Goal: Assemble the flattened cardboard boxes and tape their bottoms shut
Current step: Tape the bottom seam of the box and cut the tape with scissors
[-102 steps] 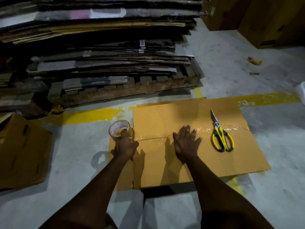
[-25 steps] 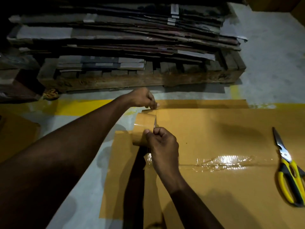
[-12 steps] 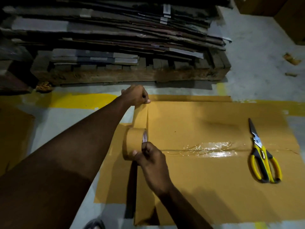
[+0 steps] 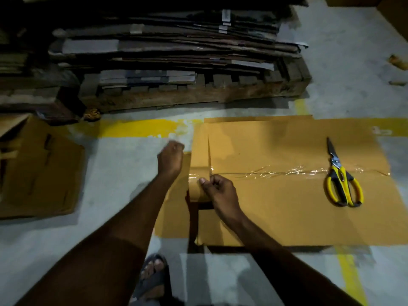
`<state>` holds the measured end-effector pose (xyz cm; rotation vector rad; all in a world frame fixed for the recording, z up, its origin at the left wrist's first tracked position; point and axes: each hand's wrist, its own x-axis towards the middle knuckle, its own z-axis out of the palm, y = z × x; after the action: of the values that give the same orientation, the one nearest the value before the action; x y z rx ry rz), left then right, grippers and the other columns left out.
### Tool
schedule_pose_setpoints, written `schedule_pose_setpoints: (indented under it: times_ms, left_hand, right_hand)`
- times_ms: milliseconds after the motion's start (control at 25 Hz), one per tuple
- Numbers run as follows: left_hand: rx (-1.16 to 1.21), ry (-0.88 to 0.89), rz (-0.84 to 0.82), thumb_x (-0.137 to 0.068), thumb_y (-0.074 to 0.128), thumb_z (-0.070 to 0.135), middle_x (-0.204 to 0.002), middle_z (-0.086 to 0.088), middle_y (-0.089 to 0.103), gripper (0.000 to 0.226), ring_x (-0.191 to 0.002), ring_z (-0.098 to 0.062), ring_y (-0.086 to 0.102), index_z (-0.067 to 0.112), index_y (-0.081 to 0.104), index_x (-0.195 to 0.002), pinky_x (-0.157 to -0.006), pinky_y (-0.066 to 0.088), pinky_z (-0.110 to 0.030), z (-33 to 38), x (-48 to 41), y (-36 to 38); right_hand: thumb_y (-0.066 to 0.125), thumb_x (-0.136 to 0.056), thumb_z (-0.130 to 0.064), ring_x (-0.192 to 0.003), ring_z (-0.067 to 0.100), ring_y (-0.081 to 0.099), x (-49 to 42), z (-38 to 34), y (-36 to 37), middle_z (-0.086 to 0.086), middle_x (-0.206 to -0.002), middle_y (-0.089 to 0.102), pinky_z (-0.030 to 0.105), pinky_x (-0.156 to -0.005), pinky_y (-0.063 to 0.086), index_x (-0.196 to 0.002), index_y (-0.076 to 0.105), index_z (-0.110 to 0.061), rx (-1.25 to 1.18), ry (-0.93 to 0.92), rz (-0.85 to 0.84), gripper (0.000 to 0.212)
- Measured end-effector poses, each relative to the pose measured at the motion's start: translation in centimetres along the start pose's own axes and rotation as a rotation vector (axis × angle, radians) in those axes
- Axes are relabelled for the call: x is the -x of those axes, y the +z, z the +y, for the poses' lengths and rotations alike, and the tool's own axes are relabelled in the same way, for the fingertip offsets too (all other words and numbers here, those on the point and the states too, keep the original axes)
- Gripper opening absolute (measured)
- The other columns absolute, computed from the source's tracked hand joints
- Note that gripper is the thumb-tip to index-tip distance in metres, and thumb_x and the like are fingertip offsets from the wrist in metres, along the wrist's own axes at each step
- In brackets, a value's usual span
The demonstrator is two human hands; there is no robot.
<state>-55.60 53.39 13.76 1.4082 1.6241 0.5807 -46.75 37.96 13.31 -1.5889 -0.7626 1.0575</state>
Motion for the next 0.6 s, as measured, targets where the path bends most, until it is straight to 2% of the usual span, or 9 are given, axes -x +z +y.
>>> schedule_pose_setpoints:
  times_ms: [40, 80, 120, 200, 280, 360, 440, 520, 600]
  left_hand:
    - [0.174, -0.127, -0.065, -0.093, 0.045, 0.019, -0.065, -0.001, 0.070, 0.024, -0.069, -0.026, 0.064, 0.013, 0.065, -0.080, -0.057, 0.046, -0.025, -0.3, 3.2, -0.9]
    - [0.276, -0.220, -0.122, -0.093, 0.043, 0.017, -0.058, 0.003, 0.067, 0.027, -0.062, -0.020, 0.063, 0.014, 0.063, -0.075, -0.055, 0.042, -0.025, -0.5, 6.2, -1.6]
    - [0.309, -0.244, -0.168, -0.093, 0.042, 0.016, -0.062, 0.002, 0.067, 0.028, -0.066, -0.019, 0.063, 0.016, 0.062, -0.073, -0.059, 0.040, -0.026, -1.0, 8.7, -2.1]
    - [0.268, -0.150, -0.262, -0.088, 0.050, 0.021, -0.084, -0.004, 0.068, 0.019, -0.085, -0.022, 0.062, 0.020, 0.065, -0.077, -0.071, 0.043, -0.031, -2.0, 12.1, -2.4]
    - [0.070, 0.040, -0.386, -0.080, 0.062, 0.025, -0.091, 0.001, 0.070, 0.011, -0.088, -0.014, 0.063, 0.023, 0.069, -0.088, -0.075, 0.047, -0.029, -2.8, 13.4, -2.5]
    - [-0.107, 0.177, -0.401, -0.079, 0.074, 0.020, -0.101, 0.005, 0.071, 0.027, -0.094, -0.010, 0.064, 0.021, 0.068, -0.105, -0.078, 0.049, -0.027, -3.5, 13.5, -2.5]
    - [-0.180, 0.220, -0.373, -0.082, 0.072, 0.015, -0.109, 0.004, 0.067, 0.036, -0.099, -0.011, 0.060, 0.016, 0.062, -0.116, -0.078, 0.045, -0.024, -4.0, 13.7, -2.5]
    - [-0.227, 0.216, -0.343, -0.087, 0.067, 0.013, -0.111, 0.002, 0.064, 0.036, -0.100, -0.011, 0.057, 0.013, 0.058, -0.122, -0.078, 0.040, -0.021, -4.3, 13.7, -2.3]
    - [-0.240, 0.215, -0.319, -0.089, 0.064, 0.014, -0.114, -0.002, 0.064, 0.034, -0.102, -0.014, 0.057, 0.012, 0.056, -0.122, -0.078, 0.040, -0.022, -4.4, 13.5, -2.1]
  right_hand:
    - [0.064, -0.084, -0.041, -0.055, 0.008, 0.036, 0.1, 0.0, -0.4, -0.006, -0.055, 0.039, 0.030, -0.054, 0.028, -0.060, 0.046, -0.014, 0.030, -0.013, 0.001, 0.041]
    - [0.065, -0.085, -0.040, -0.055, 0.008, 0.038, 0.2, -0.1, -0.8, -0.004, -0.055, 0.041, 0.031, -0.054, 0.029, -0.060, 0.048, -0.010, 0.067, -0.028, -0.001, 0.042]
    - [0.065, -0.086, -0.039, -0.054, 0.009, 0.038, 0.2, -0.3, -1.1, -0.003, -0.055, 0.042, 0.031, -0.054, 0.029, -0.061, 0.049, -0.007, 0.106, -0.041, -0.008, 0.044]
    - [0.067, -0.090, -0.036, -0.053, 0.007, 0.041, 0.3, -0.9, -1.4, -0.004, -0.056, 0.046, 0.029, -0.054, 0.032, -0.063, 0.051, -0.008, 0.172, -0.060, -0.036, 0.042]
    - [0.070, -0.088, -0.035, -0.060, 0.007, 0.052, 0.9, -1.3, -1.6, -0.006, -0.067, 0.057, 0.029, -0.058, 0.040, -0.073, 0.055, -0.016, 0.225, -0.060, -0.069, 0.029]
    - [0.074, -0.082, -0.041, -0.078, 0.010, 0.055, 2.7, -0.6, -2.8, -0.005, -0.090, 0.059, 0.028, -0.064, 0.045, -0.090, 0.052, -0.021, 0.370, -0.127, -0.095, 0.031]
    - [0.069, -0.077, -0.059, -0.094, 0.015, 0.048, 5.1, 1.4, -4.8, -0.001, -0.108, 0.050, 0.033, -0.077, 0.046, -0.103, 0.049, -0.022, 0.763, -0.336, -0.186, 0.049]
    - [0.058, -0.072, -0.077, -0.121, 0.026, 0.045, 6.6, 3.5, -6.5, 0.008, -0.130, 0.049, 0.046, -0.100, 0.042, -0.119, 0.052, -0.019, 1.224, -0.566, -0.405, 0.075]
    - [0.058, -0.073, -0.072, -0.138, 0.035, 0.034, 7.0, 4.3, -7.0, 0.013, -0.144, 0.043, 0.057, -0.109, 0.032, -0.132, 0.046, -0.017, 1.441, -0.611, -0.519, 0.081]
